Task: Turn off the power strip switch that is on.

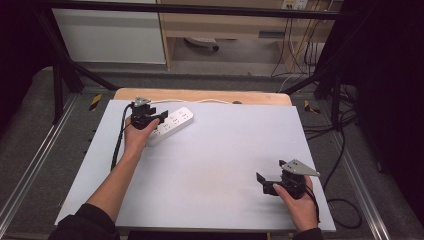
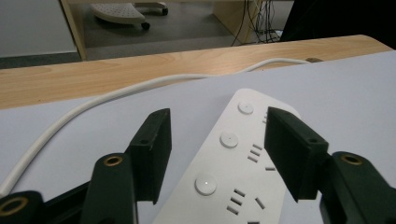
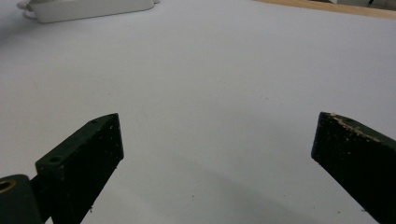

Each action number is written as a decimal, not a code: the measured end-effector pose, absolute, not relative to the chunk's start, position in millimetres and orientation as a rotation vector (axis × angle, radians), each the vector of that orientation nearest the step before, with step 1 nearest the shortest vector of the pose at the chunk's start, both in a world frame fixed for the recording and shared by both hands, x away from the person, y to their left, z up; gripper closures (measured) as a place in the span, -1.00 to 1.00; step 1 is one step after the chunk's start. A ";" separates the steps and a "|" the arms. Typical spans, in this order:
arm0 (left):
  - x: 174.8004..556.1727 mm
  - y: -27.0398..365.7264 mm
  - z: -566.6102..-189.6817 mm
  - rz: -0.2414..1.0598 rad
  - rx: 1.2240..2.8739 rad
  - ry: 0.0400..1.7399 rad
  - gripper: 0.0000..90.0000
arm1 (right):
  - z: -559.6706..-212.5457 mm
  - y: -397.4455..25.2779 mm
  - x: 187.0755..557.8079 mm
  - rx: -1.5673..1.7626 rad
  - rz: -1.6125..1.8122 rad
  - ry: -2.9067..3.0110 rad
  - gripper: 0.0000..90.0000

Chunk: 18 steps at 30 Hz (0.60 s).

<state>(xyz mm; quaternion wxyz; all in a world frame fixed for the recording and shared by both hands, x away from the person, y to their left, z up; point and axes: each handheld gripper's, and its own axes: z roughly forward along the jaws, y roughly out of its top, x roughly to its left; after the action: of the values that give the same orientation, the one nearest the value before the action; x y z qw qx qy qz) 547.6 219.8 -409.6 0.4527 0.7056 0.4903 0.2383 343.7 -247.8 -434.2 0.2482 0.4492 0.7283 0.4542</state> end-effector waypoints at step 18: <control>548.5 218.9 -420.5 0.570 1.731 1.219 0.83 | -435.2 -248.8 343.9 1.255 1.248 1.987 -0.93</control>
<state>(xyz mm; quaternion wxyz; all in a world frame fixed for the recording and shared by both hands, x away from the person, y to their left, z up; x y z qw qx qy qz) 548.5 218.9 -420.5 0.4569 0.7024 0.4944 0.2312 343.9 -248.8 -435.2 0.2378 0.4581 0.7253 0.4556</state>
